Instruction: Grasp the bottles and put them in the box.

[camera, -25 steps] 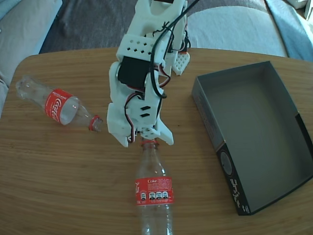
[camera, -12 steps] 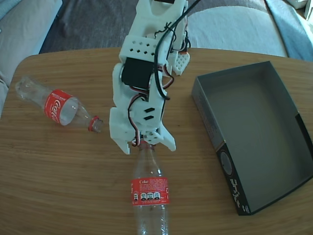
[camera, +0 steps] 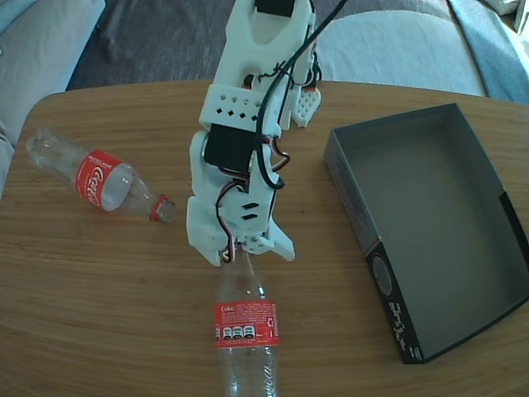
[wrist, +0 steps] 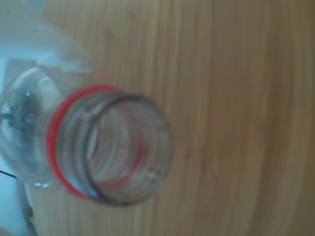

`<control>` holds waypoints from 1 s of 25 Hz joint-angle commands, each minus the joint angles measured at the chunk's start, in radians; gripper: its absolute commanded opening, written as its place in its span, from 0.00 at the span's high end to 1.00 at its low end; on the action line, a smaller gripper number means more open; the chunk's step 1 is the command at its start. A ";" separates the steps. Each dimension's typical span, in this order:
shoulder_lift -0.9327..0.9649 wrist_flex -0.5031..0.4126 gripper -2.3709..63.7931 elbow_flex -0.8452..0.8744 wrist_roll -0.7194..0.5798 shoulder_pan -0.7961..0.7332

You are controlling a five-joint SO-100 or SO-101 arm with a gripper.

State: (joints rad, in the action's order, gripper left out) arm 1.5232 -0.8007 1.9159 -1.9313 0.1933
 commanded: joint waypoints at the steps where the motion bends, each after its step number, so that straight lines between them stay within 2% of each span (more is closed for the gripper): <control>1: 0.009 0.048 0.20 -0.035 0.002 -0.002; 5: -0.012 0.114 0.20 -0.005 0.000 -0.002; 25: -0.011 0.117 0.21 0.060 0.000 -0.005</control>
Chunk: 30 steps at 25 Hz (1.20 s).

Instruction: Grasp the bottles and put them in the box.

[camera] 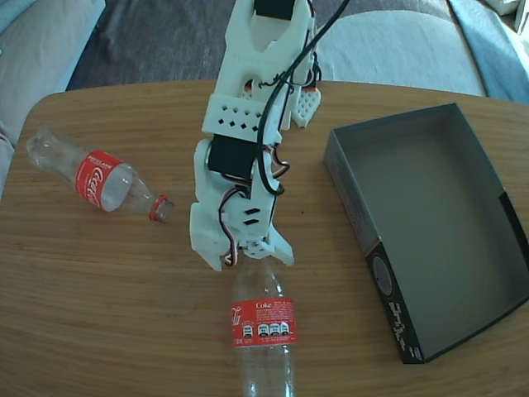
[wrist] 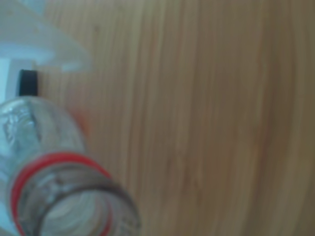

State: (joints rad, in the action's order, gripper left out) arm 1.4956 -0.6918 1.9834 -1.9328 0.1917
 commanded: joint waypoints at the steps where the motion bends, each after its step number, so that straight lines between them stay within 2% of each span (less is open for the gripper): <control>1: 0.015 0.008 0.24 -0.008 0.002 0.000; 4: 0.014 0.008 0.35 -0.008 0.002 0.000; 8: 0.018 0.008 0.44 -0.008 0.002 -0.003; 15: 0.025 -0.005 0.49 -0.005 0.002 -0.003; 20: 0.026 -0.005 0.66 -0.005 0.002 -0.006; 25: 0.028 -0.005 0.77 -0.005 0.002 -0.005; 30: 0.028 -0.005 0.97 -0.005 0.002 -0.005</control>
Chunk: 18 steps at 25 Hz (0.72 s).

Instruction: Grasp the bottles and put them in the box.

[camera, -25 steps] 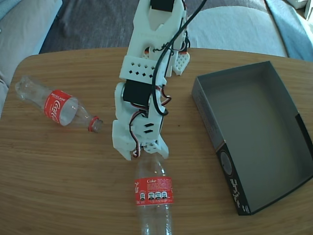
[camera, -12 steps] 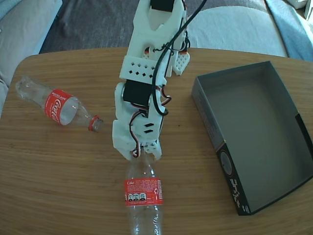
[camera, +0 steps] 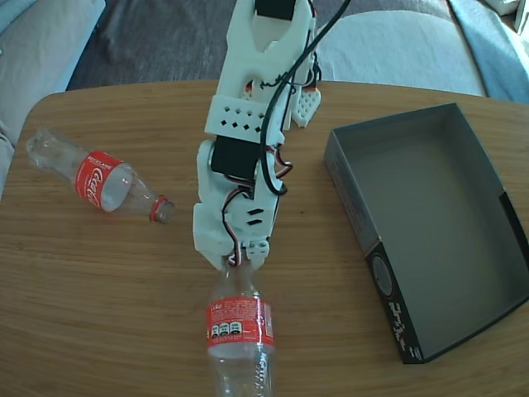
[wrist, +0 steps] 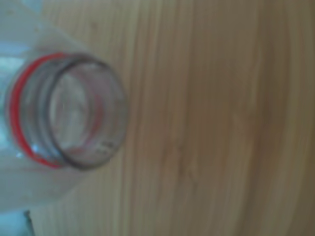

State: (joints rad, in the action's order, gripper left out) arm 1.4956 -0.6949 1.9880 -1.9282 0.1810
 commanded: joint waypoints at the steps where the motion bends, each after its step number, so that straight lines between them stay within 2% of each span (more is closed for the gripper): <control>1: 0.028 -0.002 0.97 -0.009 -0.003 0.008; 9: 0.031 -0.012 0.97 -0.038 -0.003 0.006; 14: 0.118 -0.218 0.97 -0.121 0.017 -0.017; 18: 0.155 -0.302 0.97 -0.202 0.207 -0.061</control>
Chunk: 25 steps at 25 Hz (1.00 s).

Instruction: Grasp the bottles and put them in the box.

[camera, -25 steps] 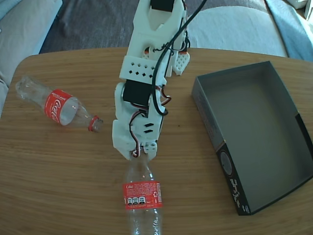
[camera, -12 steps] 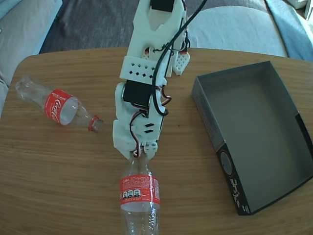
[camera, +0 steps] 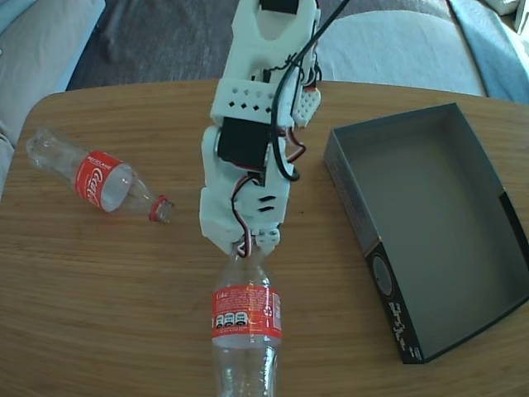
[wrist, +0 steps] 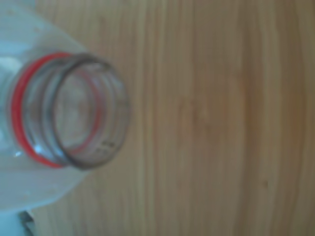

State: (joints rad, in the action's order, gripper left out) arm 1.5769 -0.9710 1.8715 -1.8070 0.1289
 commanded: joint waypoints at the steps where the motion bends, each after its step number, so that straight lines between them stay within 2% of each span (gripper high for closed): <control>1: 0.075 -0.043 0.97 -0.110 0.130 -0.018; 7: 0.075 -0.215 0.97 -0.275 0.336 -0.100; 13: 0.064 -0.485 0.97 -0.474 0.437 -0.235; 16: 0.074 -0.580 0.97 -0.552 0.486 -0.319; 20: 0.075 -0.670 0.97 -0.632 0.494 -0.426; 25: 0.058 -0.707 0.97 -0.733 0.495 -0.577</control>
State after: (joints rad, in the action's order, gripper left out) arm 1.5877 -1.6429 1.2164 -1.3146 -0.4096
